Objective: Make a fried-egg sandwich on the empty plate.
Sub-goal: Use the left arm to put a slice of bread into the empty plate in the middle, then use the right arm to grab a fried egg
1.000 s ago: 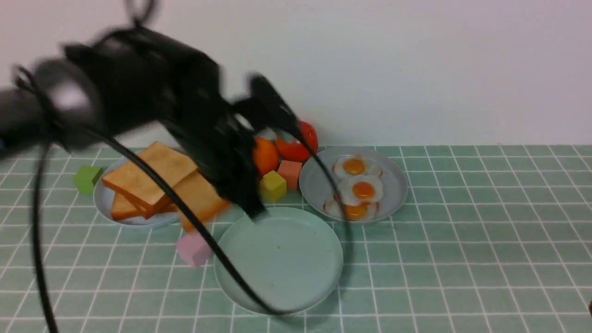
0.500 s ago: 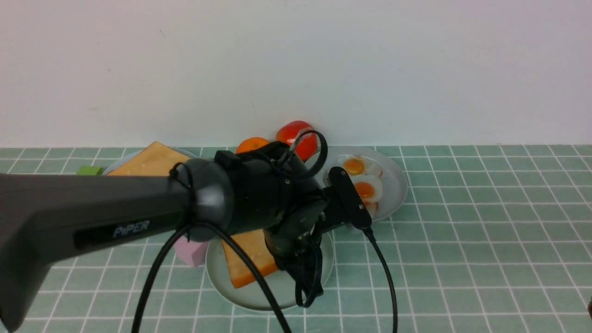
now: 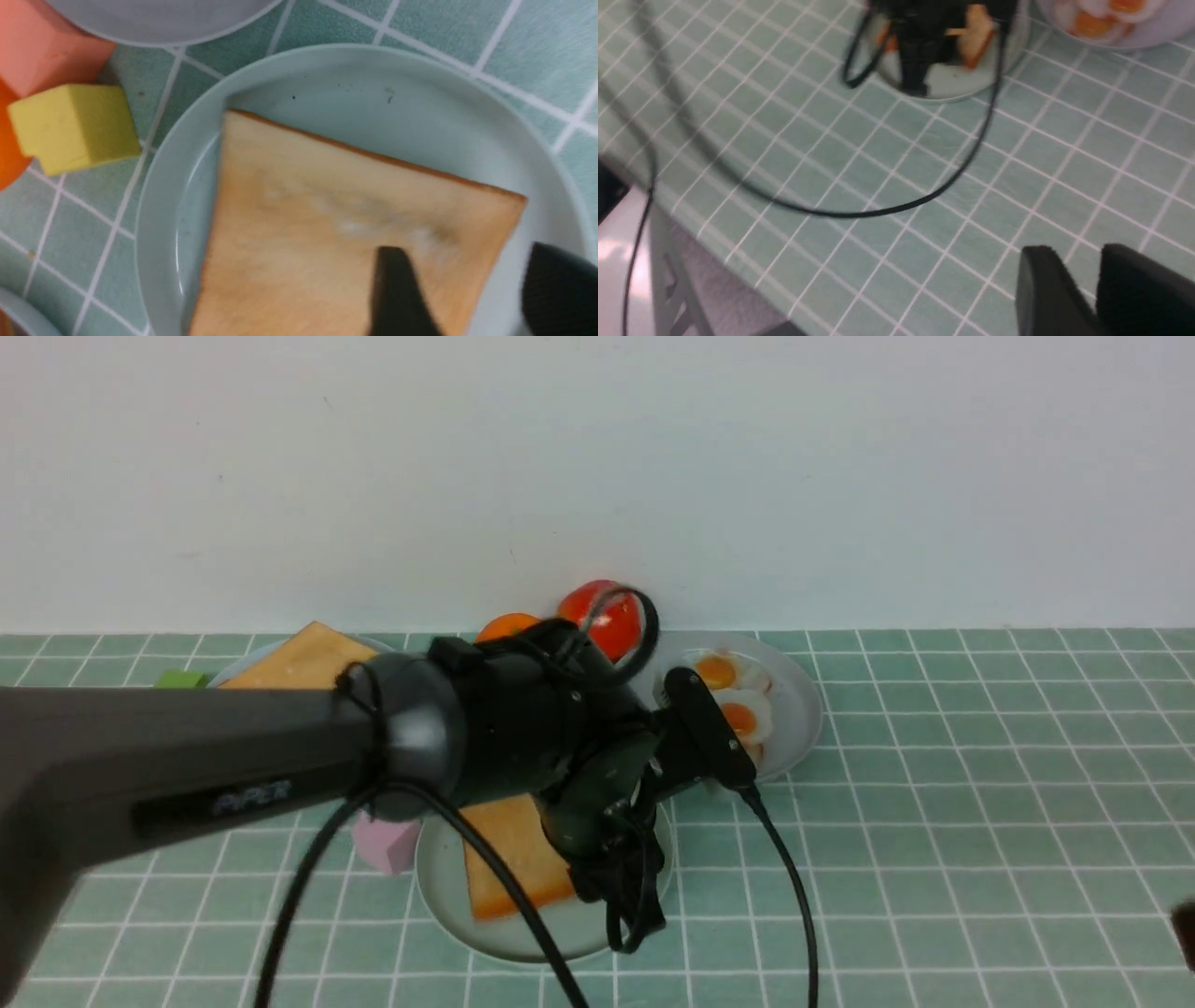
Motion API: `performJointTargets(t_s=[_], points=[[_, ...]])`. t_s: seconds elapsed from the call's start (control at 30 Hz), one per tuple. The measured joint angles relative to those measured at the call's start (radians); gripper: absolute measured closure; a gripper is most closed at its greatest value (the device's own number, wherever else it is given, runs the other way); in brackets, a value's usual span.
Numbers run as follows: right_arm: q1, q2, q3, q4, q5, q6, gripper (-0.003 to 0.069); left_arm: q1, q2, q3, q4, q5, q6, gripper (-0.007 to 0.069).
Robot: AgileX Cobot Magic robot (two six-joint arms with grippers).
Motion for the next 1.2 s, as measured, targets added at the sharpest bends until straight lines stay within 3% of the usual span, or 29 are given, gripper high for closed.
performJointTargets(t_s=[0.13, 0.23, 0.33, 0.37, 0.4, 0.43, 0.47, 0.67, 0.77, 0.87, 1.2], points=[[0.000, 0.111, 0.000, -0.040, -0.058, 0.068, 0.0361, 0.000, -0.117, 0.000, -0.107, 0.027, -0.034, 0.0144], [0.000, 0.237, -0.001, -0.057, -0.137, 0.087, 0.0342, 0.000, -0.245, 0.000, -0.192, 0.070, -0.104, 0.0182], [-0.013, 0.410, -0.024, -0.060, -0.240, 0.089, 0.0340, 0.000, -0.417, 0.002, -0.207, 0.138, -0.201, 0.0354], [-0.016, 0.421, -0.031, -0.055, -0.249, 0.089, 0.0340, 0.000, -0.417, 0.003, -0.207, 0.140, -0.206, 0.0368], [-0.036, 0.501, -0.066, -0.032, -0.270, 0.089, 0.0338, 0.001, -0.509, 0.019, -0.202, 0.143, -0.242, 0.0484], [-0.048, 0.535, -0.083, -0.019, -0.275, 0.088, 0.0338, 0.001, -0.533, 0.025, -0.201, 0.141, -0.249, 0.0513], [-0.088, 0.639, -0.136, 0.020, -0.277, 0.082, 0.0337, 0.001, -0.654, 0.066, -0.198, 0.121, -0.268, 0.0615], [-0.193, 0.897, -0.292, 0.201, -0.278, -0.005, 0.0337, 0.001, -0.948, 0.262, -0.204, 0.045, -0.307, 0.0638], [-0.234, 1.077, -0.377, 0.384, -0.279, -0.085, 0.0337, 0.001, -1.168, 0.446, -0.206, -0.041, -0.353, 0.0638], [-0.253, 1.191, -0.449, 0.485, -0.280, -0.107, 0.0333, 0.001, -1.324, 0.583, -0.195, -0.145, -0.378, 0.0638], [-0.298, 1.418, -0.632, 0.560, -0.281, -0.095, 0.0330, 0.001, -1.427, 0.720, -0.098, -0.286, -0.561, 0.0638]])
